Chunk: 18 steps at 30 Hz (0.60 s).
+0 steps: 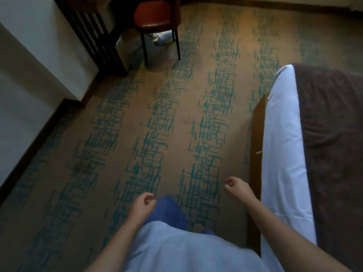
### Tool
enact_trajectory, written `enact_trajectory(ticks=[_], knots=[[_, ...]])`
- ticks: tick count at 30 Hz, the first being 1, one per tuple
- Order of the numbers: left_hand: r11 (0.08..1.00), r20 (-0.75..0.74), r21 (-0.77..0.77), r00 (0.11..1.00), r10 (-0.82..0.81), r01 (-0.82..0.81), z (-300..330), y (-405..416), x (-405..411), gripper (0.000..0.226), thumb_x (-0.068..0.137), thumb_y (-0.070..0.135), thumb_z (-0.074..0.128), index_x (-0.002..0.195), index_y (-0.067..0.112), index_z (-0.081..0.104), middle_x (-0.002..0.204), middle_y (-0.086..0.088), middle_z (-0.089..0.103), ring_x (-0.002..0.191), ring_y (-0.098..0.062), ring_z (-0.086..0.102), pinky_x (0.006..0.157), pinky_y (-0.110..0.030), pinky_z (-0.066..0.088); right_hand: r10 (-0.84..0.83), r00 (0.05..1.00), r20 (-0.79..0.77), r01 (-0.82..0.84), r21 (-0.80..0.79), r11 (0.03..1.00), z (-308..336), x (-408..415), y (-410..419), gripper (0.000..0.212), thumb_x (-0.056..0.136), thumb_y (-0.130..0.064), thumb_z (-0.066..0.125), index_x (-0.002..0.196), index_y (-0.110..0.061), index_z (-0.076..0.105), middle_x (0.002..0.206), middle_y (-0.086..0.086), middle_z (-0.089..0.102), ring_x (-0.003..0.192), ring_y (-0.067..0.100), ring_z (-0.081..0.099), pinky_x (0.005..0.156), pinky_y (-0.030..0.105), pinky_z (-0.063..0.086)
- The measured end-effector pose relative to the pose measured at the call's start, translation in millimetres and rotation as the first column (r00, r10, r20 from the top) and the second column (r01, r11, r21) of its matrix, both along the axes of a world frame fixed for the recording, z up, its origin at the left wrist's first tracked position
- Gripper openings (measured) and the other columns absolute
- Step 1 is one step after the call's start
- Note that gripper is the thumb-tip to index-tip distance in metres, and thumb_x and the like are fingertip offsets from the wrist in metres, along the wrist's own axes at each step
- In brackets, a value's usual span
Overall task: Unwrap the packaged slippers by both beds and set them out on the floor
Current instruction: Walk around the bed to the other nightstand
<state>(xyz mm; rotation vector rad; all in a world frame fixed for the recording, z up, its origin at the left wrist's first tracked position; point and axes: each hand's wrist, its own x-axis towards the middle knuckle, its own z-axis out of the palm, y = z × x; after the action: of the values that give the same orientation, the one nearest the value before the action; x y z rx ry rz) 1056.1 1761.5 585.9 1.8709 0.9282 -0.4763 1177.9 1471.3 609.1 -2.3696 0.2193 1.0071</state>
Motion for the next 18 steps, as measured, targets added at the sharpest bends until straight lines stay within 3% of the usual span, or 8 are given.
enact_trajectory(ticks=[3, 10, 14, 18], knots=[[1.0, -0.038, -0.007, 0.999, -0.017, 0.017, -12, 16, 51, 0.016, 0.082, 0.001, 0.057, 0.095, 0.01, 0.058, 0.08, -0.012, 0.062, 0.081, -0.03, 0.063, 0.084, -0.045, 0.053, -0.024, 1.0, 0.004, 0.024, 0.003, 1.0, -1, 65, 18, 0.036, 0.092, -0.026, 0.05, 0.125, -0.013, 0.053, 0.128, 0.009, 0.058, 0.115, 0.025, 0.055, 0.095, 0.038, 0.048], [0.993, -0.032, -0.026, 0.993, -0.112, 0.112, -12, 78, 221, 0.015, 0.083, 0.006, 0.057, 0.098, 0.011, 0.058, 0.081, -0.008, 0.061, 0.077, -0.026, 0.06, 0.074, -0.041, 0.052, -0.163, 0.986, -0.023, 0.162, -0.031, 0.986, -2, 182, 67, 0.036, 0.09, -0.027, 0.052, 0.124, -0.014, 0.055, 0.126, 0.009, 0.061, 0.111, 0.024, 0.058, 0.091, 0.036, 0.049], [0.971, -0.024, -0.007, 0.971, -0.239, 0.239, 0, 103, 321, 0.018, 0.084, 0.01, 0.058, 0.101, 0.009, 0.06, 0.095, -0.013, 0.062, 0.091, -0.029, 0.061, 0.089, -0.047, 0.052, -0.254, 0.967, -0.015, 0.253, -0.045, 0.966, -2, 237, 90, 0.033, 0.088, -0.025, 0.051, 0.119, -0.015, 0.058, 0.121, 0.009, 0.064, 0.108, 0.025, 0.06, 0.09, 0.036, 0.05], [0.945, -0.045, 0.029, 0.945, -0.325, 0.326, 10, 107, 417, 0.015, 0.083, 0.016, 0.059, 0.099, 0.016, 0.06, 0.096, -0.01, 0.063, 0.095, -0.029, 0.063, 0.09, -0.045, 0.052, -0.348, 0.936, -0.046, 0.346, -0.045, 0.937, -3, 282, 94, 0.031, 0.088, -0.021, 0.052, 0.117, -0.011, 0.059, 0.118, 0.013, 0.064, 0.102, 0.03, 0.062, 0.085, 0.036, 0.05]])
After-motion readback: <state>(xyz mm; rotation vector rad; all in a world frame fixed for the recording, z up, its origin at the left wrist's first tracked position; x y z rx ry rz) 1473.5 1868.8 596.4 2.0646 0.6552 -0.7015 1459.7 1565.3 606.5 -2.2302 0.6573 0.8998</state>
